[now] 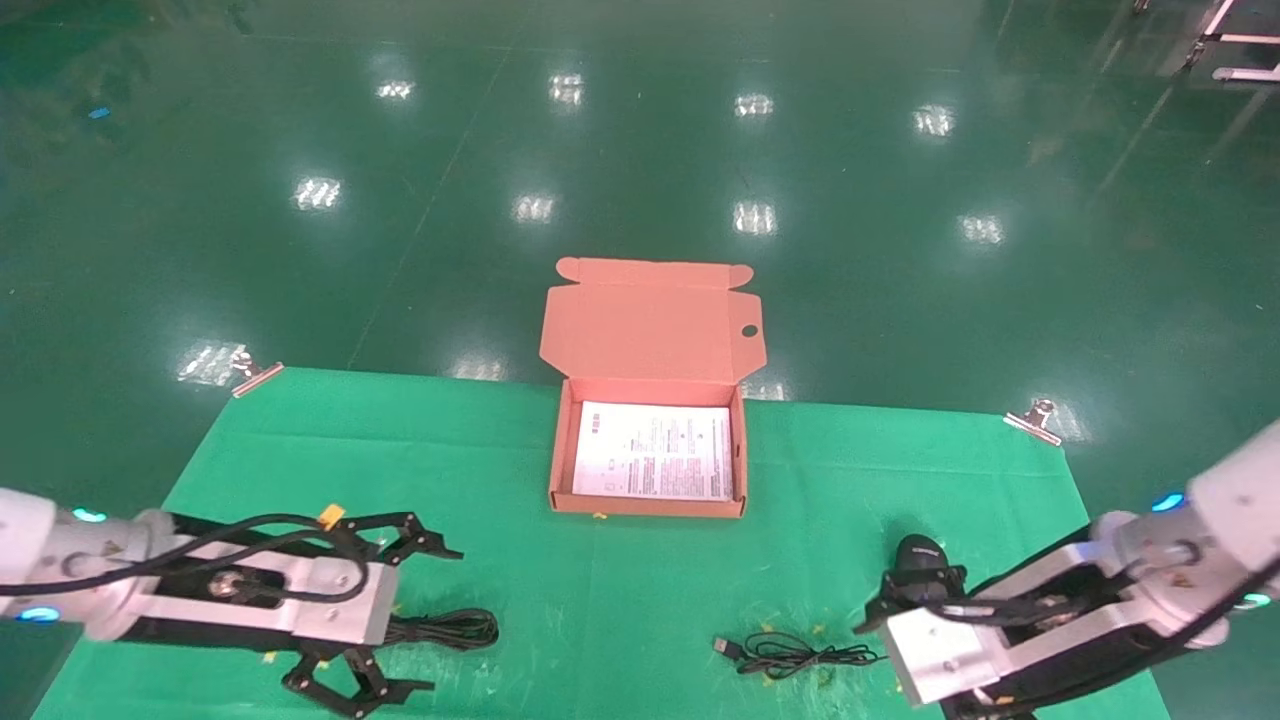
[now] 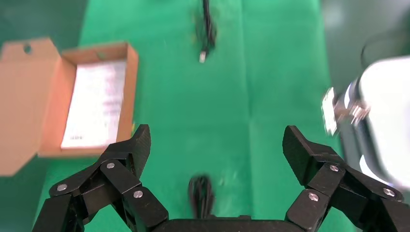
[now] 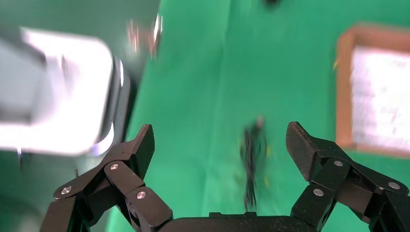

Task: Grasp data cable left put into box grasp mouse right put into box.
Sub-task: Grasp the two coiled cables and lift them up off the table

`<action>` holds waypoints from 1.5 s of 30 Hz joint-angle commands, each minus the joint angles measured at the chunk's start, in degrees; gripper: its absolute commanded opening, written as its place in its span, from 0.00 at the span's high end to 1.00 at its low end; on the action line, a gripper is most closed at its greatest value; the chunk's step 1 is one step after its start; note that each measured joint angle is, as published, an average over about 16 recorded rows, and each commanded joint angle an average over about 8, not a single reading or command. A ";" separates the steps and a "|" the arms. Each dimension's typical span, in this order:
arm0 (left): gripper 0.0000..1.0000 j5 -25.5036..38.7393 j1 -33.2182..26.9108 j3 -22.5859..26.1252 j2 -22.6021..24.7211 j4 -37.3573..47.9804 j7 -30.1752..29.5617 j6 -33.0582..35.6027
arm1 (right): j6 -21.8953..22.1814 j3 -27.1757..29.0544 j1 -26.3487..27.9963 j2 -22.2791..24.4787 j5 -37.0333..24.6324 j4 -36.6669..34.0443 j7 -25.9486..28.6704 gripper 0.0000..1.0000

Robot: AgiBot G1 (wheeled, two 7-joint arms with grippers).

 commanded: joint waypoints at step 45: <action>0.35 23.91 -5.69 7.04 19.18 43.44 3.12 -20.84 | 27.83 -20.68 -3.18 -22.25 -21.79 -26.45 -3.70 0.55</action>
